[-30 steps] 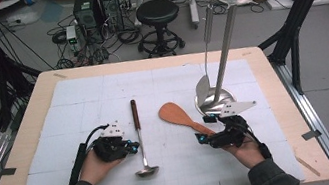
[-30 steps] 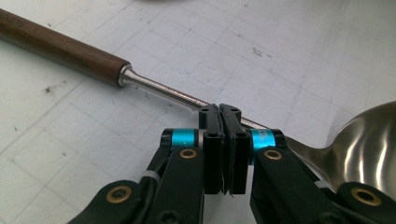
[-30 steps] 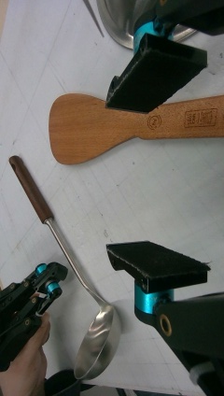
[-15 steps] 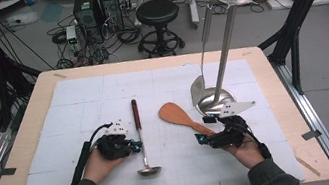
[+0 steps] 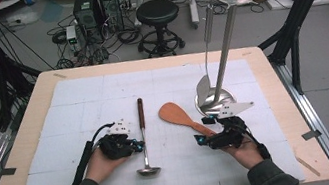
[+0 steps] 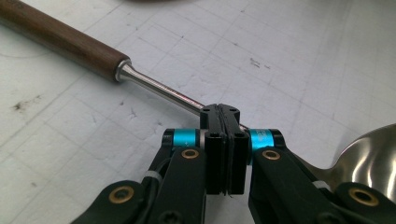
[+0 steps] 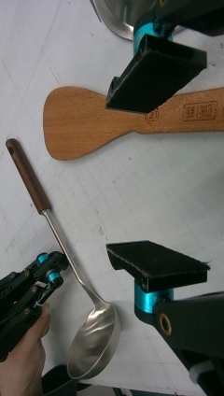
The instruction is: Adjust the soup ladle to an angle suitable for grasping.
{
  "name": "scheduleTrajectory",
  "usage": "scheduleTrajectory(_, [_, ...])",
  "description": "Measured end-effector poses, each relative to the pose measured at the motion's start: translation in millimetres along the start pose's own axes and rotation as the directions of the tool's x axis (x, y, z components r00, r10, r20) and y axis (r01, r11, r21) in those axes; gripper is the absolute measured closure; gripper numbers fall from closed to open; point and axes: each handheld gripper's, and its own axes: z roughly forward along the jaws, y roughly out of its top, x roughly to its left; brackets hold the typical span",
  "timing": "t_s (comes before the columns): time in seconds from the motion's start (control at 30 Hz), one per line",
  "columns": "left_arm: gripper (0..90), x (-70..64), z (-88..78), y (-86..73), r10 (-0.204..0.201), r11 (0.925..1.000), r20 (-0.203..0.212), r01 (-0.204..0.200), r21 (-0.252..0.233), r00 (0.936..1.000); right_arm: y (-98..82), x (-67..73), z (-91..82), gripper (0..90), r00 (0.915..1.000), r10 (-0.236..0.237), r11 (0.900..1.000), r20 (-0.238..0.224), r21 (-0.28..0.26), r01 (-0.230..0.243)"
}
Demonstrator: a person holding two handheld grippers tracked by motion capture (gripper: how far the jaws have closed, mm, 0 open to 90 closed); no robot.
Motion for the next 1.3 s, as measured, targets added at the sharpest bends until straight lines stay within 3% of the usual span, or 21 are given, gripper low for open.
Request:
scheduleTrajectory(0.4, [88.8, -7.1, 6.4, 4.0, 0.004, 1.0, 0.029, -0.004, 0.002, 0.9996, -1.1, 0.8, 2.3, 24.8, 0.9999, -0.007, 1.0, -0.008, 0.006, 0.007])
scheduleTrajectory(0.67, [89.1, -11.4, 9.7, 8.1, 0.038, 0.999, 0.051, -0.039, 0.024, 0.998, -1.6, 1.4, 2.8, 24.8, 0.9999, -0.005, 1.0, -0.012, 0.011, 0.006])
scheduleTrajectory(1.1, [88.6, -14.8, 5.6, 10.6, 0.051, 0.9985, 0.051, -0.052, 0.02, 0.9974, -2.5, 2.0, 1.9, 24.8, 0.9999, -0.004, 1.0, -0.014, 0.012, 0.005])
scheduleTrajectory(1.3, [88.4, -24.8, 1.7, 12.4, 0.087, 0.996, 0.096, -0.088, 0.015, 0.9916, -2.6, 2.0, 2.6, 24.8, 0.9999, -0.006, 1.0, -0.014, 0.011, 0.007])
